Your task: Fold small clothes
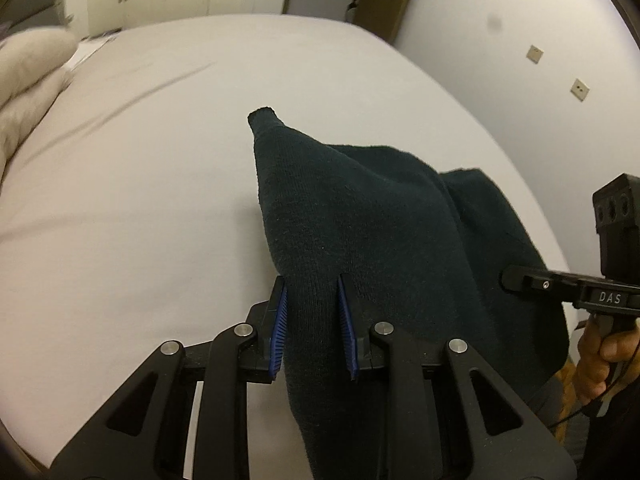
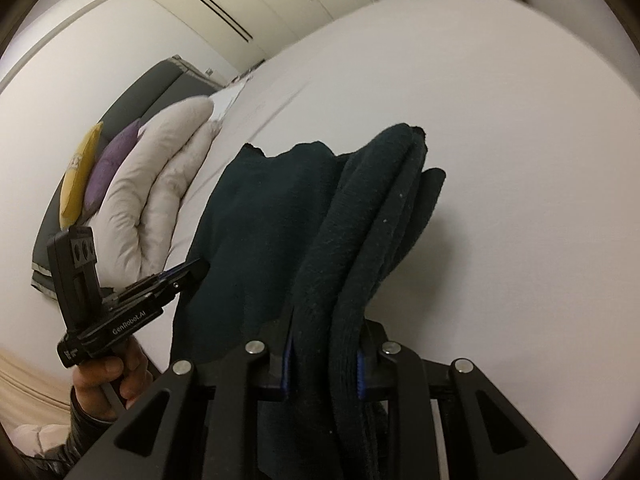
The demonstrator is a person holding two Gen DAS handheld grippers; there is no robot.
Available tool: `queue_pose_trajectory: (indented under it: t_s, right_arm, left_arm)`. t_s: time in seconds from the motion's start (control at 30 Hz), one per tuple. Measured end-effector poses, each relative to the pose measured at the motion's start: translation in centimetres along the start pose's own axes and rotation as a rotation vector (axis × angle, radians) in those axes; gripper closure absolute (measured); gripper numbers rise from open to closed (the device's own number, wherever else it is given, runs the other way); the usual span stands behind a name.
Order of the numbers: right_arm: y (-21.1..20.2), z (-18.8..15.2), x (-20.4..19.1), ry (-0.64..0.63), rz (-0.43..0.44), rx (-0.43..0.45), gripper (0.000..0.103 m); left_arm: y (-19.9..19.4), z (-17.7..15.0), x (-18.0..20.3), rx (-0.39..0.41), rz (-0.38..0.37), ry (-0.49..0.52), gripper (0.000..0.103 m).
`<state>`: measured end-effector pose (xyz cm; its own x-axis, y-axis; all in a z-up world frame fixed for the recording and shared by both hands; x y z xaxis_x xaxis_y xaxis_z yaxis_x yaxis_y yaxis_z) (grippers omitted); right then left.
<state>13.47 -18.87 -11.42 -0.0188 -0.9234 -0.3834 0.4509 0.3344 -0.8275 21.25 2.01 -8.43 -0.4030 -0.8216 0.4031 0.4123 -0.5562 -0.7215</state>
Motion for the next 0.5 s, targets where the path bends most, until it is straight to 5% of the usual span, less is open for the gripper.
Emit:
queue_pose_trajectory:
  t_s: [0.1, 0.17, 0.27, 0.3, 0.4, 0.5]
  right_arm:
    - [3.6, -4.0, 1.2, 0.049, -0.005, -0.072, 0.078]
    - [5.7, -5.9, 2.8, 0.097, -0.047, -0.091, 0.068]
    - [5.8, -6.2, 3.7, 0.167, 0.035, -0.018, 0.066]
    - [5.5, -6.4, 3.9, 0.171, 0.032, -0.010, 0.065]
    - [4.3, -5.7, 3.7, 0.161, -0.047, 0.026, 0.051]
    - [0.2, -4.3, 3.7, 0.147, -0.098, 0.170, 0.043]
  left_arm:
    - [1.4, -4.2, -2.1, -0.043, 0.016, -0.054, 0.080]
    - [3.3, -6.6, -3.8, -0.070, 0.041, -0.081, 0.076]
    - [3.5, -6.5, -4.2, -0.013, 0.036, -0.086, 0.067]
    - [3.4, -6.3, -4.3, -0.010, 0.056, -0.087, 0.056]
    - [2.8, -5.4, -4.7, 0.010, 0.076, -0.091, 0.052]
    - [-0.2, -5.3, -3.8, 0.093, 0.079, -0.092, 0.051]
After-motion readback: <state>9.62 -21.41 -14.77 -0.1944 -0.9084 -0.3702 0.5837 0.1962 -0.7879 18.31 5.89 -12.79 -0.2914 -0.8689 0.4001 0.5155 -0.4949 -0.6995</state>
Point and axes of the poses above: each gripper's, at about its wrist camera, not at the fingertips, and y roughly the way its jaws point, x to its right, z to its top, the point moved 10 cm from there along y, roughly the way its jaws point, and after that the axes turned 15 degrees about -z, right-handed, at the moved point
